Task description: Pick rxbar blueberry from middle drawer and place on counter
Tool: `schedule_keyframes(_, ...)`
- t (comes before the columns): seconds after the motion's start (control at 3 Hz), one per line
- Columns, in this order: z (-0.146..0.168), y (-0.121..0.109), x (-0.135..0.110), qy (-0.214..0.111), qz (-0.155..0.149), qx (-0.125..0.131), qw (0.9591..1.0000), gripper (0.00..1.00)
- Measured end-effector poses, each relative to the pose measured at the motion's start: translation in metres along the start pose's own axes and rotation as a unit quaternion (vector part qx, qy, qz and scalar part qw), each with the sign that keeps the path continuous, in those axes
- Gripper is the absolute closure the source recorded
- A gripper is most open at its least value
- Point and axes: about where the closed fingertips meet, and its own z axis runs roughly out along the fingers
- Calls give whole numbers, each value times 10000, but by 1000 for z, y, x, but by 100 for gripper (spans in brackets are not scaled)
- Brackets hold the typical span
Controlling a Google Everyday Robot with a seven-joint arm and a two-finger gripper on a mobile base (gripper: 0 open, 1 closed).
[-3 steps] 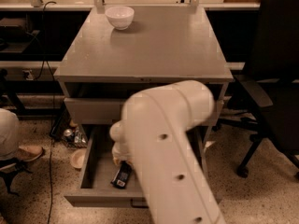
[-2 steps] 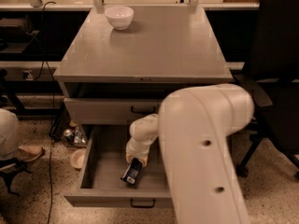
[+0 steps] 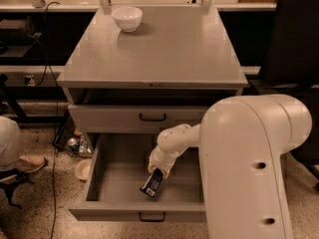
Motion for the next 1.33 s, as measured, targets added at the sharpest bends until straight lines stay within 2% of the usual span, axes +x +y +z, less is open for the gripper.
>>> schedule_keyframes(0.33, -1, -1, 0, 3, -8, -20, 10000, 100)
schedule_keyframes(0.67, -33, -17, -3, -281, 136, -163, 9994, 100)
schedule_keyframes(1.0, -97, -42, -6, -914, 347, -371, 9945, 100)
schedule_keyframes(1.33, -164, -48, -10, -1521, 357, -498, 9865, 100)
